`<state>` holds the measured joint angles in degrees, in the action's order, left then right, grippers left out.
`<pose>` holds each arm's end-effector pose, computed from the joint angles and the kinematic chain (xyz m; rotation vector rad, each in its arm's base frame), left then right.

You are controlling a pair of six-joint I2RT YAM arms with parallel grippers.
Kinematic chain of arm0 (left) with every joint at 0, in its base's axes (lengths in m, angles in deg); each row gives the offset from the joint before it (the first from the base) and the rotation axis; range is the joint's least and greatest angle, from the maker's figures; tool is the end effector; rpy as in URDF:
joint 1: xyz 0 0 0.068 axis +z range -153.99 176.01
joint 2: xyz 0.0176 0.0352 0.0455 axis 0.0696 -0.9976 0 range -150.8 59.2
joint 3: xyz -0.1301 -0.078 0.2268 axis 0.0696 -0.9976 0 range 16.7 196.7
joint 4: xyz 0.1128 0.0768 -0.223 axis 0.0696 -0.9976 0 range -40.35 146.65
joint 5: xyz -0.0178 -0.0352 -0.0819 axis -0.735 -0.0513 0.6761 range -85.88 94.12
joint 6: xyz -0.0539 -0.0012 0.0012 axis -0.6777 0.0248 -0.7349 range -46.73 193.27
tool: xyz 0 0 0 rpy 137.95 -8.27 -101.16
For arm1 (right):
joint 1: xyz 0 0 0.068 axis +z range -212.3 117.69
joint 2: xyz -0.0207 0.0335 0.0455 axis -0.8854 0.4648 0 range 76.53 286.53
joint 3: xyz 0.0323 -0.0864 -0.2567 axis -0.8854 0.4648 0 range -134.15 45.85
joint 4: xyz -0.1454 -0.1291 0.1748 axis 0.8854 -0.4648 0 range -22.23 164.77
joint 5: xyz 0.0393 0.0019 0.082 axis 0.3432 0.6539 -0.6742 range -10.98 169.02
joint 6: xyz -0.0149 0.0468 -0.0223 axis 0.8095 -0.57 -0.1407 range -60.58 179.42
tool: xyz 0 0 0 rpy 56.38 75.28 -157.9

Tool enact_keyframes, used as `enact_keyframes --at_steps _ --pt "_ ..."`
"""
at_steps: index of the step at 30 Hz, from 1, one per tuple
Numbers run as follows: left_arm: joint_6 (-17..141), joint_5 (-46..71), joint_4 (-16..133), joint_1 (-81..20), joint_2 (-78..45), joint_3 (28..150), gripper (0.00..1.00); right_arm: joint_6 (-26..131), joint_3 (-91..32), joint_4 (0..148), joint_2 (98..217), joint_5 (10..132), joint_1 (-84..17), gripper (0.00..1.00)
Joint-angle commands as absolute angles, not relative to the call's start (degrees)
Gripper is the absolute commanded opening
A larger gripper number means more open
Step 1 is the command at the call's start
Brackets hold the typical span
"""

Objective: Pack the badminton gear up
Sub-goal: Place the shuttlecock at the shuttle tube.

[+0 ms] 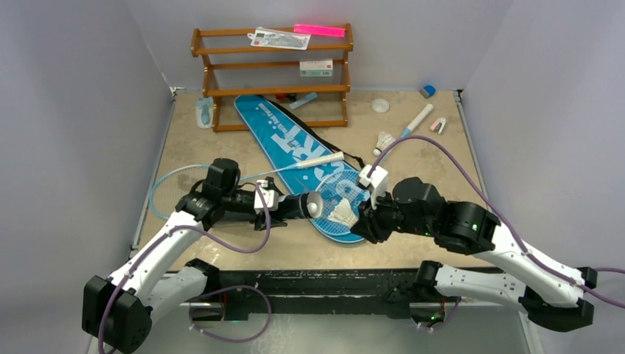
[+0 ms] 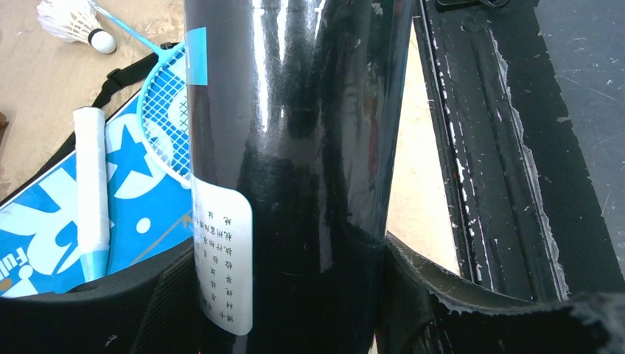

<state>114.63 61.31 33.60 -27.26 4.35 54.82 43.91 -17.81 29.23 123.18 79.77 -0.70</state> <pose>0.1642 -0.1032 0.2566 1.4844 1.4016 -0.9189 0.0727 0.1334 0.3822 -0.8421 2.0014 0.7933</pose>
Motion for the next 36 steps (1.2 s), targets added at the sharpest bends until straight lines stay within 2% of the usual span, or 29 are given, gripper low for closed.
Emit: enact_keyframes --at_steps 1,36 --pt "113.79 66.9 28.72 -27.06 3.12 54.67 0.32 46.44 -20.3 32.79 125.28 76.67 -0.48 0.18" --pt "116.37 67.82 26.46 -28.5 3.33 55.03 0.31 46.29 -18.23 34.55 129.9 73.08 -0.46 0.16"
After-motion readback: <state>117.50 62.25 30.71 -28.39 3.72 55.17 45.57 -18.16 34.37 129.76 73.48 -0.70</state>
